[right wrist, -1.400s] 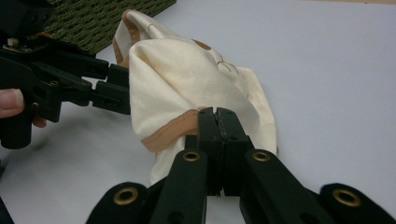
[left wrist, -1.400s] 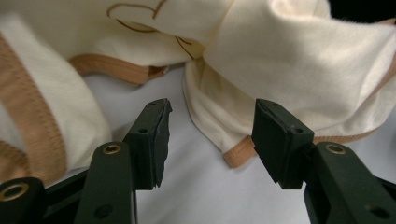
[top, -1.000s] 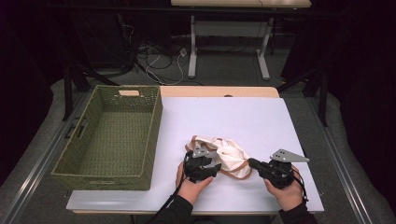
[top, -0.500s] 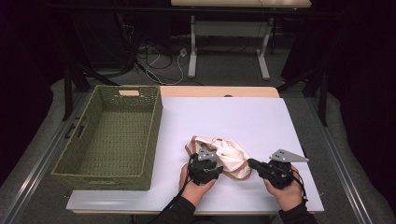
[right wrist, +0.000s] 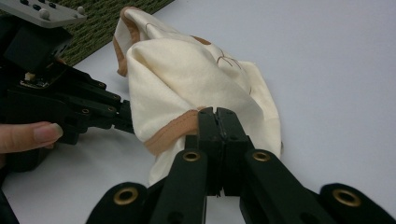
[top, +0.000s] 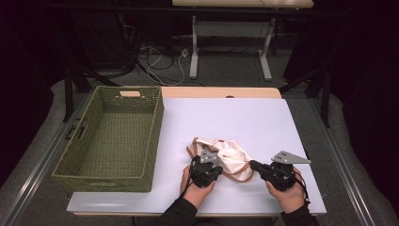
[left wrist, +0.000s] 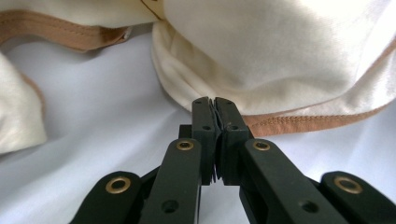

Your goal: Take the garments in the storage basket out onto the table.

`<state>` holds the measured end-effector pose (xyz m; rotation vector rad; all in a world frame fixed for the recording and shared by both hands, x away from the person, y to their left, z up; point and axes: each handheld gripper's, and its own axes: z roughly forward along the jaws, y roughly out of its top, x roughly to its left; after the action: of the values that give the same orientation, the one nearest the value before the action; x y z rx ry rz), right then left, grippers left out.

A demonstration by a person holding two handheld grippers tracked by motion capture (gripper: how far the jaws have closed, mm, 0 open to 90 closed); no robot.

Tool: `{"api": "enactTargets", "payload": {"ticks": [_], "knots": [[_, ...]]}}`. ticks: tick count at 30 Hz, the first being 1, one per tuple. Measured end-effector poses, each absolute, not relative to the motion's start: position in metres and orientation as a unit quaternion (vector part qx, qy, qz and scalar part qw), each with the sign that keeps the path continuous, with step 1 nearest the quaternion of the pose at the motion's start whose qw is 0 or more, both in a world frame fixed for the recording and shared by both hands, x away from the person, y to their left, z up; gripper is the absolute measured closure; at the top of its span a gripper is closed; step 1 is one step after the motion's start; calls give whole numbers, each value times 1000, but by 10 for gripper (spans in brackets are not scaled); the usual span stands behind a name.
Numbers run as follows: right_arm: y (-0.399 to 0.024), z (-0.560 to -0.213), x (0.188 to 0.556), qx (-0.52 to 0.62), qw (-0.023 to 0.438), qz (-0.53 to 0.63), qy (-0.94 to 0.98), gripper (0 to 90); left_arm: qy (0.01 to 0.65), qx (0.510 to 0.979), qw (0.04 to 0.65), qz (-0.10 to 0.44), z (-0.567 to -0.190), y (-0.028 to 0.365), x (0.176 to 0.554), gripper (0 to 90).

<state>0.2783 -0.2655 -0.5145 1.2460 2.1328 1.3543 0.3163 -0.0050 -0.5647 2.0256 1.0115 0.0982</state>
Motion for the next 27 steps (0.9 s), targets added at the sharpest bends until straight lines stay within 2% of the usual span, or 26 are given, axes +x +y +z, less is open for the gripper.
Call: {"api": "enactTargets", "payload": {"ticks": [18, 27], "knots": [[-252, -511, 266, 418, 155, 480, 755, 898, 407, 807, 425, 60, -531, 34, 305, 882], [-228, -514, 254, 387, 130, 479, 777, 898, 418, 796, 434, 59, -526, 66, 290, 882]]}}
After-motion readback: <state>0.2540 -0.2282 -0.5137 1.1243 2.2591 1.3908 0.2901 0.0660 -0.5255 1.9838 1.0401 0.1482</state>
